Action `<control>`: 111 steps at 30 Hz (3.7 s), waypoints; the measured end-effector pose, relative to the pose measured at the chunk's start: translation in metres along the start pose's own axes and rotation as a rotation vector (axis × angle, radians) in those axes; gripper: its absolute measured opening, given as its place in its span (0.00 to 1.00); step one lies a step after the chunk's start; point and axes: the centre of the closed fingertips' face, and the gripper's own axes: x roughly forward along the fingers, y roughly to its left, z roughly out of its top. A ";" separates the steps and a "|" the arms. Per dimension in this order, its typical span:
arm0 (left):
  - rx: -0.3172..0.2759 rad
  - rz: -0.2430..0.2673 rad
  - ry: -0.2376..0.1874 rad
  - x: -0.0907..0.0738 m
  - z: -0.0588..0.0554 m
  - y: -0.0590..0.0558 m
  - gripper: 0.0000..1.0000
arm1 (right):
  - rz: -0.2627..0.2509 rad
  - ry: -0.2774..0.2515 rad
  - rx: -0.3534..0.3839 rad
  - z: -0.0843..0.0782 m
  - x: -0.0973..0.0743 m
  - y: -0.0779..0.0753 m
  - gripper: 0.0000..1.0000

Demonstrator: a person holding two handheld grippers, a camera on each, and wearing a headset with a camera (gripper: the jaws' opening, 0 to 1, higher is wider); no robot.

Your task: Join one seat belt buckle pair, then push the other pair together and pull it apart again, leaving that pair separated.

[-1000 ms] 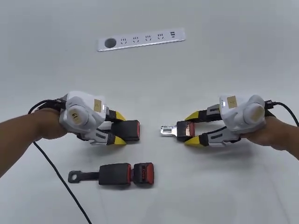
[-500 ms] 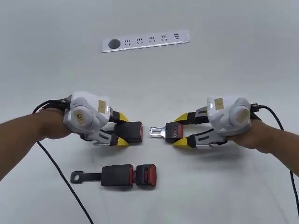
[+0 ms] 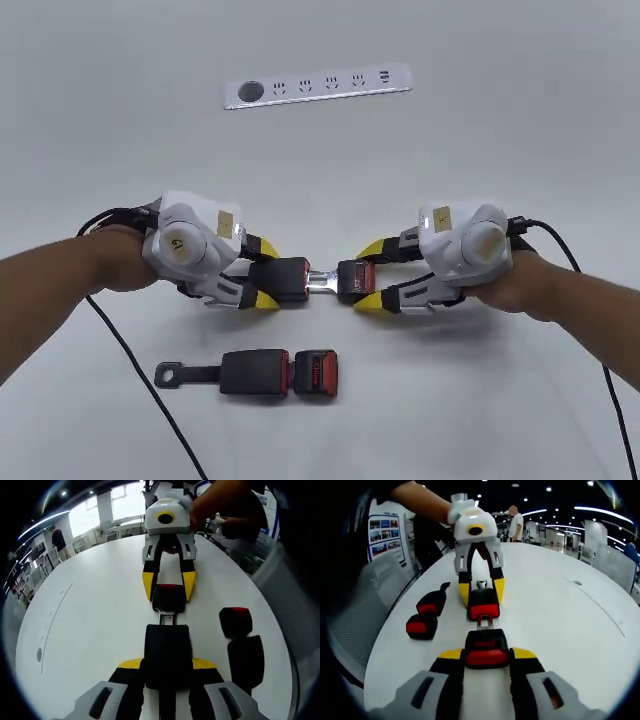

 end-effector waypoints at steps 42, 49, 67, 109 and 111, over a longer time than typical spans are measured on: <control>0.027 -0.015 0.045 0.002 -0.008 0.001 0.35 | -0.057 0.057 0.055 0.022 0.027 0.000 0.35; 0.028 -0.015 0.053 0.003 -0.007 0.001 0.36 | -0.074 0.072 0.060 0.022 0.028 -0.002 0.35; 0.015 -0.009 0.041 0.003 -0.006 0.001 0.36 | -0.084 0.080 0.038 0.022 0.030 -0.002 0.36; 0.007 -0.008 0.029 0.002 -0.006 0.000 0.37 | -0.103 0.108 0.038 -0.011 -0.020 -0.003 0.37; 0.006 -0.008 0.029 0.002 -0.006 0.000 0.37 | -0.108 0.109 0.040 -0.015 -0.024 -0.004 0.37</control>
